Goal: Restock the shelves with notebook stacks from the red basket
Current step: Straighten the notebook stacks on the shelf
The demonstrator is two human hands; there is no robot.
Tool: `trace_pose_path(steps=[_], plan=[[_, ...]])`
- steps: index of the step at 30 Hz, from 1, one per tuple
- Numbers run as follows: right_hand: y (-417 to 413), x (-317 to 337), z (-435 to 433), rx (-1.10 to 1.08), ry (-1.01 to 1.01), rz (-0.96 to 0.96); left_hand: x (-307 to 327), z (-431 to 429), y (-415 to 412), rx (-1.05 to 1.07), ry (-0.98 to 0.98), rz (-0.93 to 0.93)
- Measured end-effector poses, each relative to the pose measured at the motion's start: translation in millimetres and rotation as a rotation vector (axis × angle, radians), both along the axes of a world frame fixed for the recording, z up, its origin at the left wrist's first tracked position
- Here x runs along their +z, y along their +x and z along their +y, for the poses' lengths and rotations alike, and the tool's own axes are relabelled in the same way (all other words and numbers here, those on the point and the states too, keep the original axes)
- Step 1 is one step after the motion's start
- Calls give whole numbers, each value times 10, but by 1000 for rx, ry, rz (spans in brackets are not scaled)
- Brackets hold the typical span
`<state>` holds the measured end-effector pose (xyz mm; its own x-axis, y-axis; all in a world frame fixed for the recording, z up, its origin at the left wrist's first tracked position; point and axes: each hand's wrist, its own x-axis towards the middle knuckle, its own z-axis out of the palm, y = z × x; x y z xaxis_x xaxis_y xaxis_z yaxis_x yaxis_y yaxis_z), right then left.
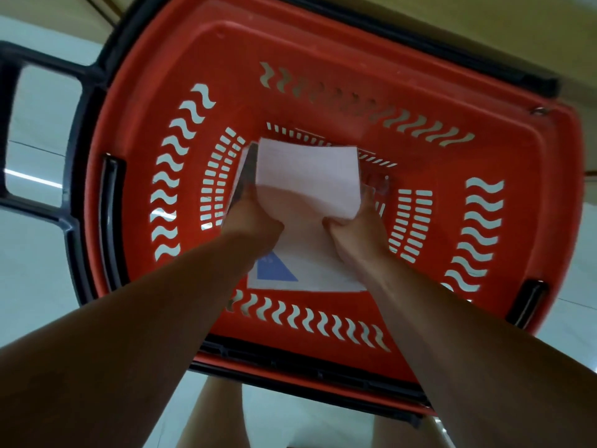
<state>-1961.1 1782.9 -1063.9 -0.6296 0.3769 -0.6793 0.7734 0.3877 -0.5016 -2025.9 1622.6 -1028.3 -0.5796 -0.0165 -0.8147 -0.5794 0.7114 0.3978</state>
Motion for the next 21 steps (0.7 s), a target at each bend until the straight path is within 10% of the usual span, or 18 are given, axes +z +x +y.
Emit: trace_pose_path(steps=[21], plan=[[-804, 32, 502, 913, 80, 46, -103, 678, 472, 1196, 30, -381]])
